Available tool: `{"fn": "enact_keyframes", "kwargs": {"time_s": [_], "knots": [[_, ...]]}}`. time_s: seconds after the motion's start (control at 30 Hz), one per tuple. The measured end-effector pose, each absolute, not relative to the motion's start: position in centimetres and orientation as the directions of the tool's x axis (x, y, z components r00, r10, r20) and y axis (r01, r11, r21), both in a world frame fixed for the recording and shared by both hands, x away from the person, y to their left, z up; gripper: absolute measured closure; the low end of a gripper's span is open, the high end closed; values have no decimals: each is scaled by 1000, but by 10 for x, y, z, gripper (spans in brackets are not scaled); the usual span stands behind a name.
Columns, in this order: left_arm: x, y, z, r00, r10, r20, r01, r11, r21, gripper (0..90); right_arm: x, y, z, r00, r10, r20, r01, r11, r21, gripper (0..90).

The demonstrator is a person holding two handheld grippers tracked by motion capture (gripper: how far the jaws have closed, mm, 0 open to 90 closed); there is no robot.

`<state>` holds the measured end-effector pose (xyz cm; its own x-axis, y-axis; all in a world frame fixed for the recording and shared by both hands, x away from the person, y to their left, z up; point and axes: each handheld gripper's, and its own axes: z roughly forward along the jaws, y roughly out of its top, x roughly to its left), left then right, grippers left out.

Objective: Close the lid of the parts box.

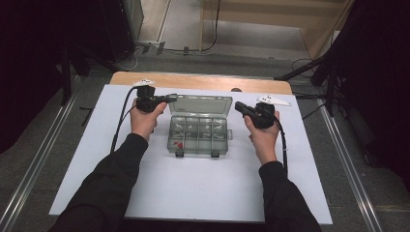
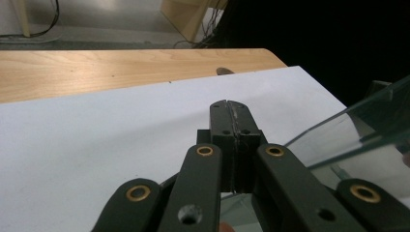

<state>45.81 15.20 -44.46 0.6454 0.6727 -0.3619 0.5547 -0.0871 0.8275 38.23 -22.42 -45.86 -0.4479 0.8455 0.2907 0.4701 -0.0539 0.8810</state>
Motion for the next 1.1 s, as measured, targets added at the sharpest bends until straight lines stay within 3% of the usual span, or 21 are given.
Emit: {"fn": "enact_keyframes", "kwargs": {"time_s": [0.43,1.1], "knots": [[429,154,-438,669,677,-308,514,-122,849,900,378,-214,-453,-454,842,292,479,-46,876,900],[386,160,-437,684,683,-256,465,-137,875,900,344,-200,-453,-514,809,283,453,-24,891,900]]}}
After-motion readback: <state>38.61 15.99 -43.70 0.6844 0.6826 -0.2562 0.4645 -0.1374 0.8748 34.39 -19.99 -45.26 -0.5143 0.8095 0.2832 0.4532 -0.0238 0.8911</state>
